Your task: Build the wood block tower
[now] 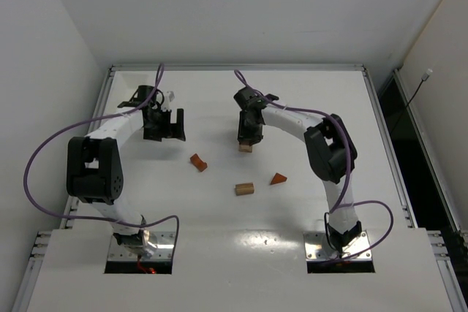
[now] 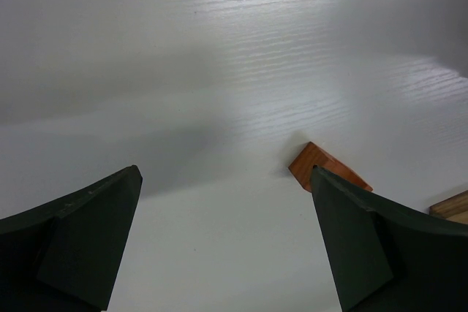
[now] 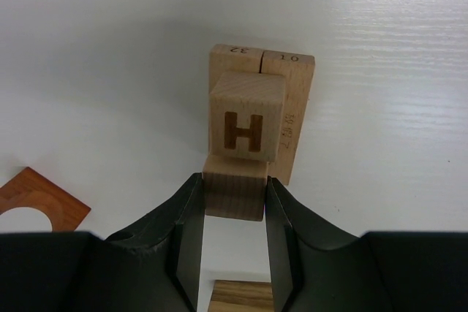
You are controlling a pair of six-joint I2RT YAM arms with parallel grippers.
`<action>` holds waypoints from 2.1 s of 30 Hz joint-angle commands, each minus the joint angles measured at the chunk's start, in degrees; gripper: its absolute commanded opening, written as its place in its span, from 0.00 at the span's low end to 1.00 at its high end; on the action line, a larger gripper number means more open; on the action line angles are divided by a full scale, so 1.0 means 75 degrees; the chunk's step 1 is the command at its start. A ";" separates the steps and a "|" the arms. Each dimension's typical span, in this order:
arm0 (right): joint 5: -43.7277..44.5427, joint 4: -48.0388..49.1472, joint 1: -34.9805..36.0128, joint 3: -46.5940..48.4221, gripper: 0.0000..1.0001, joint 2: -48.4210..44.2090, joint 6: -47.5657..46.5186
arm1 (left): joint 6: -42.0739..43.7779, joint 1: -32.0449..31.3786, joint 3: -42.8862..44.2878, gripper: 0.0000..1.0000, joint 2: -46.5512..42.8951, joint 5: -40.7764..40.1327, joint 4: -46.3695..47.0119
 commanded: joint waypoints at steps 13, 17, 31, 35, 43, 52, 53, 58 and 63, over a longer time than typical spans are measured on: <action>0.0049 0.0205 -0.0080 0.0507 0.00 0.0183 -0.0094 | -0.0048 0.0100 0.0338 0.99 0.0183 0.0231 0.0030; 0.0049 0.0205 -0.0080 0.0507 0.00 0.0183 -0.0094 | -0.0048 0.0100 0.0408 0.99 0.0254 0.0231 0.0030; -0.0010 0.0205 -0.0150 0.0285 0.66 0.0113 -0.0094 | -0.0048 0.0100 0.0479 0.99 0.0324 0.0301 0.0030; -0.0103 0.0345 -0.0150 0.0214 0.73 0.0031 -0.0176 | -0.0048 0.0100 0.0479 0.99 0.0324 0.0301 0.0030; -0.0782 0.1516 -0.0068 -0.0745 0.75 -0.1221 -0.1510 | 0.0256 0.0030 0.0292 0.99 -0.0120 0.0138 -0.0040; -0.1462 0.2372 -0.0430 -0.2620 0.88 -0.3986 -0.5059 | 0.1086 -0.1562 -0.0587 0.99 -0.1609 -0.0613 -0.0203; -0.1556 0.2280 -0.0501 -0.2923 0.88 -0.4464 -0.5481 | 0.1228 -0.1971 -0.0588 0.99 -0.1610 -0.0508 -0.0366; -0.0610 0.1870 -0.1284 -0.3746 0.88 -0.5499 -0.7299 | 0.2585 -0.3928 -0.0249 0.99 -0.1762 0.0032 -0.0965; 0.0024 0.1588 -0.2316 -0.4238 0.88 -0.6366 -0.7805 | 0.3104 -0.6246 0.0325 0.95 -0.1329 -0.0565 -0.0827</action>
